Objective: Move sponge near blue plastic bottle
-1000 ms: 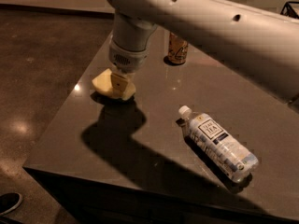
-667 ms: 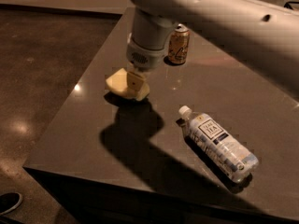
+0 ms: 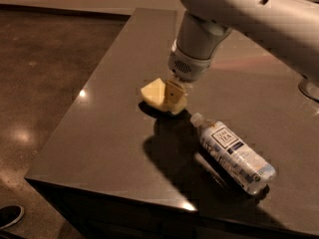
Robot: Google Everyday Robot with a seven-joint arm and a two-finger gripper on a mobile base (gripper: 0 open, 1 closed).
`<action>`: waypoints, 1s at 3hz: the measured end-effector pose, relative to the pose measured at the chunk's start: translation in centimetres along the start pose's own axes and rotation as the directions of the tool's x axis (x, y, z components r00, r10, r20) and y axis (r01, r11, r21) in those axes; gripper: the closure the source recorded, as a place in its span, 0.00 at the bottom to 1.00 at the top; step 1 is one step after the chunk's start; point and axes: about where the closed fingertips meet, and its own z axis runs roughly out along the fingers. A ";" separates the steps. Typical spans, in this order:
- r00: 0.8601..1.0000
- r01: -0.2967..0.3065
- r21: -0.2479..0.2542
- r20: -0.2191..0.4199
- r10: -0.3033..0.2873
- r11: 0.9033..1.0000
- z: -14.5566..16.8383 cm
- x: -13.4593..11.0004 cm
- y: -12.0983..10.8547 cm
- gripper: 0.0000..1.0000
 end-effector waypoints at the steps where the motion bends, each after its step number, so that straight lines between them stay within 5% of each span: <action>1: 0.998 -0.061 -0.008 -0.006 0.061 0.998 -0.3 2.4 -0.7 0.81; 3: 0.995 -0.097 -0.012 -0.011 0.097 0.995 -0.4 3.9 -0.8 0.36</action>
Offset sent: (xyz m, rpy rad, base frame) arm -0.0187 -0.0554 -0.0127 0.0185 0.0624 -0.1371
